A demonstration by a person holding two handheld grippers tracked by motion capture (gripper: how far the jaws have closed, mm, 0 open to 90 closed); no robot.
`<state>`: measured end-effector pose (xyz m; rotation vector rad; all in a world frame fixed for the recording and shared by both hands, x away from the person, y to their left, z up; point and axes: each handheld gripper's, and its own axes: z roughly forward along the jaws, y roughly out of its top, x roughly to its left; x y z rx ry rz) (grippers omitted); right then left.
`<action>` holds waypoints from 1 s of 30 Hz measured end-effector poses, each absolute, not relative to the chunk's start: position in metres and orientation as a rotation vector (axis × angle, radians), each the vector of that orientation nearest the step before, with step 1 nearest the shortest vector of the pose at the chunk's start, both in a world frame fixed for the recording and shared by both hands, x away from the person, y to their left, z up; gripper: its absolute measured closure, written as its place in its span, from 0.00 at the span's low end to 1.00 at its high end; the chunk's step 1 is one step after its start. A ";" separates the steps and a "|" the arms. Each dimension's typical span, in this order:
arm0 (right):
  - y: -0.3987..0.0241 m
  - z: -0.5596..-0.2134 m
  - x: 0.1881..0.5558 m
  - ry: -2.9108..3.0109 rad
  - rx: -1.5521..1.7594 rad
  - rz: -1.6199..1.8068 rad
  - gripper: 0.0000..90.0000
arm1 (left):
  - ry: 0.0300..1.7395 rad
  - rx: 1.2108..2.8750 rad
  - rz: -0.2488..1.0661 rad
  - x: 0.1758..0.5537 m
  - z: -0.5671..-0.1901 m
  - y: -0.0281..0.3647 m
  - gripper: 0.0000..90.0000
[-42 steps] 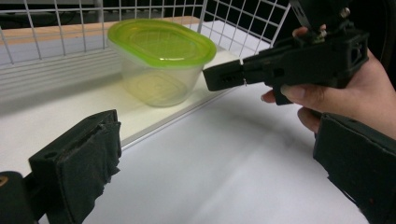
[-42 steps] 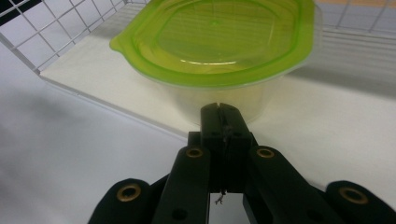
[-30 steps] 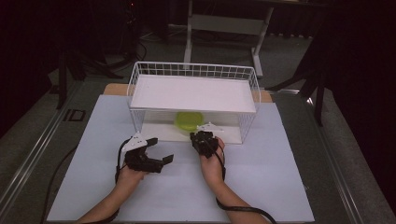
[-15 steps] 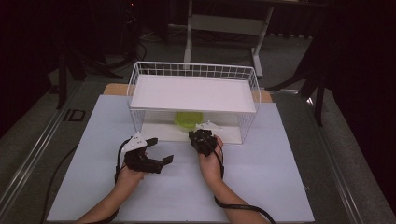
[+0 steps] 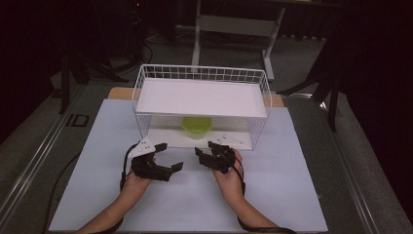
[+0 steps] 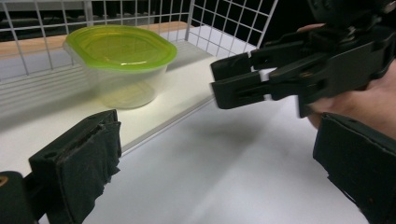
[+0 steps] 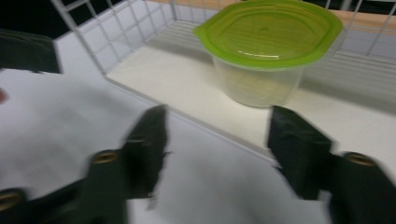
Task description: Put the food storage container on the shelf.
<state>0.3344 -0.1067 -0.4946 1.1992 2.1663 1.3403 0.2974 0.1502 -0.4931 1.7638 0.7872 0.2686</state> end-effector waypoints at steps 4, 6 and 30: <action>-0.112 -0.491 0.327 2.209 1.173 1.386 0.21 | 0.775 1.774 0.238 0.297 -0.493 0.149 0.02; -0.115 -0.490 0.323 2.213 1.155 1.407 0.19 | 0.772 1.776 0.230 0.296 -0.493 0.150 0.02; -0.169 -0.482 0.293 2.176 1.061 1.428 0.19 | 0.785 1.779 0.203 0.273 -0.490 0.183 0.02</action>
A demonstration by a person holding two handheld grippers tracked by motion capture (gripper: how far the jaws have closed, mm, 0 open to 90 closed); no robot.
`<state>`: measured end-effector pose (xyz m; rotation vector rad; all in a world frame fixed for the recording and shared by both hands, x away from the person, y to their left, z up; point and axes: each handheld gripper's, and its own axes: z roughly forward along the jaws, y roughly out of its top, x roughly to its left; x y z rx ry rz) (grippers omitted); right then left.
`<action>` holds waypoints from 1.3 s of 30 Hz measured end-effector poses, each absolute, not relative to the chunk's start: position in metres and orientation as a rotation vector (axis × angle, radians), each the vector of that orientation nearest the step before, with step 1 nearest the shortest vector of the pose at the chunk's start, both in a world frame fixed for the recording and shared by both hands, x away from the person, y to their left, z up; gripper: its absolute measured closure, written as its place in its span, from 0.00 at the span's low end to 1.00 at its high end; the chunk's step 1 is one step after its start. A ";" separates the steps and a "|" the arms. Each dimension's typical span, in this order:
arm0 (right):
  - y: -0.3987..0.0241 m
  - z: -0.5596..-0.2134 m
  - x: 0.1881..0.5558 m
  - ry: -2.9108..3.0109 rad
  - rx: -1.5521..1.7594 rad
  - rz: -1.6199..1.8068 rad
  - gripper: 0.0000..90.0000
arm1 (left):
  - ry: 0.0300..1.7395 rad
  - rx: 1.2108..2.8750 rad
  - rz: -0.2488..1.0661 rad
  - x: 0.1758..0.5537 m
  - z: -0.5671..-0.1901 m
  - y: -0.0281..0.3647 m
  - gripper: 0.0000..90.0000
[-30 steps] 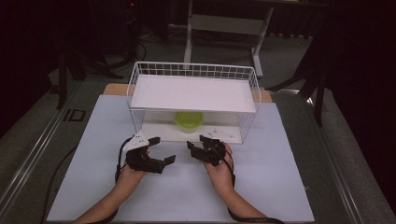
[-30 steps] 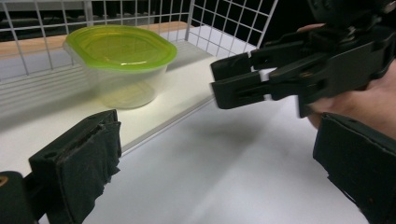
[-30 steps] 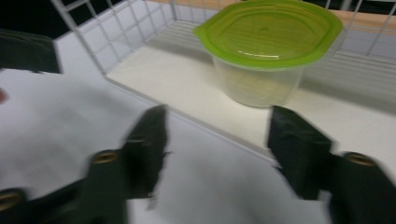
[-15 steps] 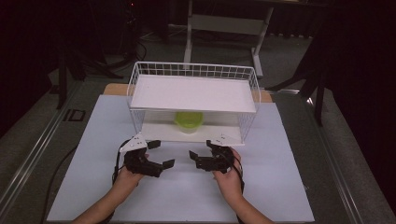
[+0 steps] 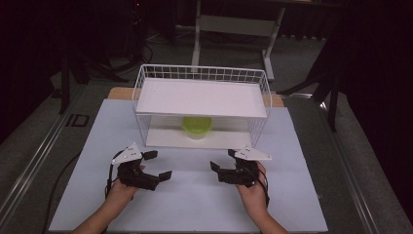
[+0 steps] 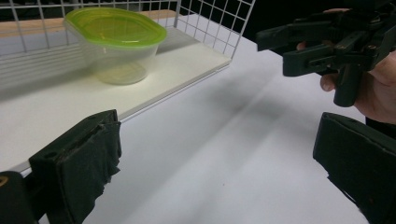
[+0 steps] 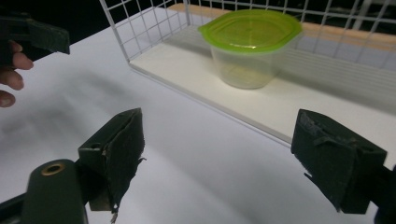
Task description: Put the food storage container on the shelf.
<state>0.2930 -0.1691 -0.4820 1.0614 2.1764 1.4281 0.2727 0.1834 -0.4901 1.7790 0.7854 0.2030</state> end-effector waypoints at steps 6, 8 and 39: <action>-0.183 -0.477 0.284 2.151 1.062 1.437 0.19 | 0.802 1.780 0.210 0.266 -0.492 0.192 0.02; -0.185 -0.477 0.283 2.151 1.064 1.439 0.19 | 0.802 1.780 0.210 0.266 -0.492 0.192 0.02; -0.250 -0.493 0.263 2.157 1.099 1.361 0.16 | 0.837 1.751 0.234 0.257 -0.503 0.221 0.02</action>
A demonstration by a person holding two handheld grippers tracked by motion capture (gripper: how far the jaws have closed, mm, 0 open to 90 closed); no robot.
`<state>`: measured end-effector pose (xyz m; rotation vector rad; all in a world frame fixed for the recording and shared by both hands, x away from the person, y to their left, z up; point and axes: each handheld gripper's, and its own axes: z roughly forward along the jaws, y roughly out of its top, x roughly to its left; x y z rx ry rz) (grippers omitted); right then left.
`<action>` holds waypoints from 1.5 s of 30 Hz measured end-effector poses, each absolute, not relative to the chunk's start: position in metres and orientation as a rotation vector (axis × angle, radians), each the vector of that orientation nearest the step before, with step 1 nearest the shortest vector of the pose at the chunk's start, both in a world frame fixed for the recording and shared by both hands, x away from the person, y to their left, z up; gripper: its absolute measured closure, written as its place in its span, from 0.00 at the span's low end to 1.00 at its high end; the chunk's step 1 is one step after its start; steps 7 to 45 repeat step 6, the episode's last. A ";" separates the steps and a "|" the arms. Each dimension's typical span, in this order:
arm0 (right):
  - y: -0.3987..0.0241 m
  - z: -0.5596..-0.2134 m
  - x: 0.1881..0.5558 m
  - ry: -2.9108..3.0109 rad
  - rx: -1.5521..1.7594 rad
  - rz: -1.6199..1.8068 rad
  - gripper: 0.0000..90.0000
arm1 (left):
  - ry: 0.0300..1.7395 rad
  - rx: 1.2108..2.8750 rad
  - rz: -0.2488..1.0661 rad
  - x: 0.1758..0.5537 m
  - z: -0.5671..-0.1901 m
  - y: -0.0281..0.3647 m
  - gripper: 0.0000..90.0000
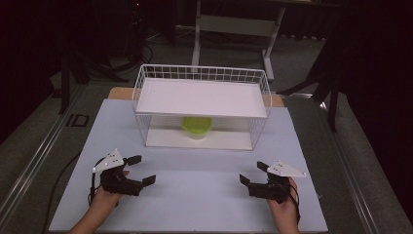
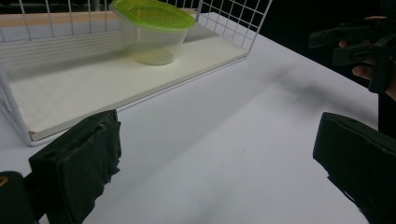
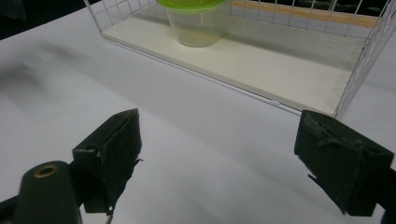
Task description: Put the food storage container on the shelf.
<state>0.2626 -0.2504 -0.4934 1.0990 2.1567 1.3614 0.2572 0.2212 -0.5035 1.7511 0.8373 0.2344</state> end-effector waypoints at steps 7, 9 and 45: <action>-0.248 -0.495 0.261 2.170 1.074 1.350 0.16 | 0.839 1.761 0.234 0.255 -0.506 0.220 0.02; -0.248 -0.495 0.261 2.170 1.074 1.350 0.16 | 0.839 1.761 0.234 0.255 -0.506 0.220 0.02; -0.248 -0.495 0.261 2.170 1.074 1.350 0.16 | 0.839 1.761 0.234 0.255 -0.506 0.220 0.02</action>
